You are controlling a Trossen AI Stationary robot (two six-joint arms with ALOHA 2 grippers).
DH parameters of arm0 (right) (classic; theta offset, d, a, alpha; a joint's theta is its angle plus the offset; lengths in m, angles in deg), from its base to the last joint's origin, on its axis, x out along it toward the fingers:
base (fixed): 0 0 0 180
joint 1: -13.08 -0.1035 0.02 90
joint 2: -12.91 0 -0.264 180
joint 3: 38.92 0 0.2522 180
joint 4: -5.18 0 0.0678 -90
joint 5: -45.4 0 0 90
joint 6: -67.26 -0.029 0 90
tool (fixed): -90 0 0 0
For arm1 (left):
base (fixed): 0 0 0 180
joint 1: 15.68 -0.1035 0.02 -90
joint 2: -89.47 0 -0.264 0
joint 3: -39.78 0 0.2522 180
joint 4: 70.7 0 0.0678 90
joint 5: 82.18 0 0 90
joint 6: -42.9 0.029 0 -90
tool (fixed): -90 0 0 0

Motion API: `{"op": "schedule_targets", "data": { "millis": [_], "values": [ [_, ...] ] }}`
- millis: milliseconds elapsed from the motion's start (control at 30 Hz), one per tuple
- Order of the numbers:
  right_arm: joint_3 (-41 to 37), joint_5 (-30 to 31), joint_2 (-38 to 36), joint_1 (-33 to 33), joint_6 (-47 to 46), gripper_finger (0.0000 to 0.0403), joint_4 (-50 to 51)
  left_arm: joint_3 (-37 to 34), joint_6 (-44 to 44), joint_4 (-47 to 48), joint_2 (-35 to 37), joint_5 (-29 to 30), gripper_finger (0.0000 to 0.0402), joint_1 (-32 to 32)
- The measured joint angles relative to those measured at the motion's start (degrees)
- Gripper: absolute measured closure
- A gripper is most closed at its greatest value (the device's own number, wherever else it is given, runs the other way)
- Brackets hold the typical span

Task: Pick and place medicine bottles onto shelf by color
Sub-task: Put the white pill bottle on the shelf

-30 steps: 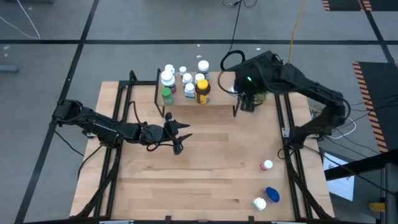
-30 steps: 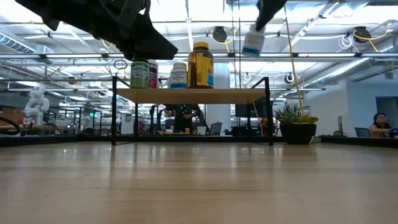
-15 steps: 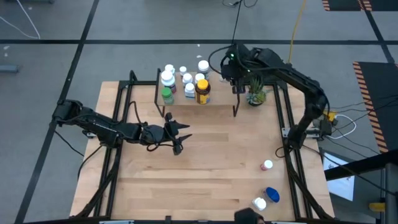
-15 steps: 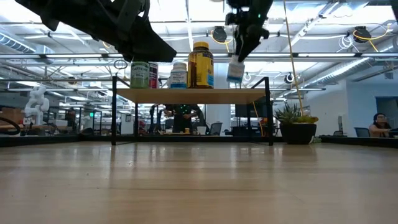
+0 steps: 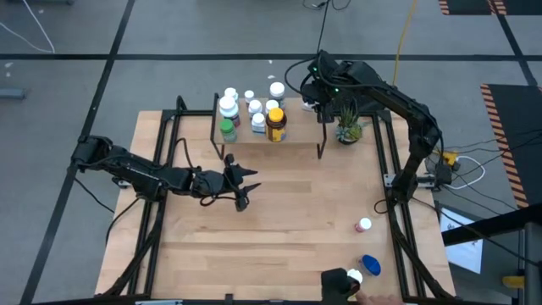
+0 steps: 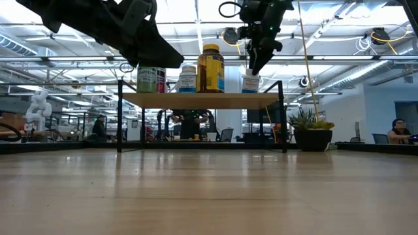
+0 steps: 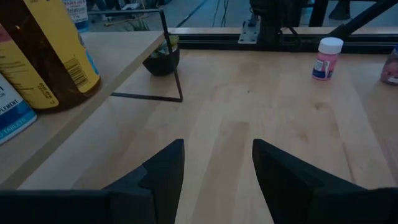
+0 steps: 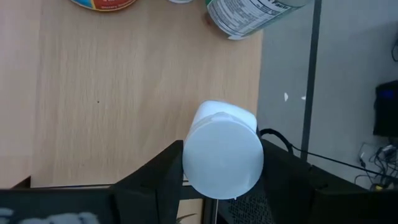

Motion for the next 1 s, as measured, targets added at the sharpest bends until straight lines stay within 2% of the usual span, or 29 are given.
{"op": "schedule_targets", "data": {
  "millis": [633, 900, 1000],
  "values": [
    [-0.04, 0.04, 0.0, 0.33, -0.14, 0.0214, 1.12, -0.01, -0.15, 0.07, 0.0, 0.26, 0.021, 0.0],
    [0.04, 0.24, 0.0, 4.02, 1.15, 0.0214, 0.91, -0.01, 0.24, -0.75, 0.0, 0.28, 0.021, -0.91],
    [0.63, -1.25, -0.03, 6.0, -0.93, 0.0214, 0.75, -0.01, 1.12, -1.63, 0.0, 0.2, 0.021, -1.52]
  ]
}}
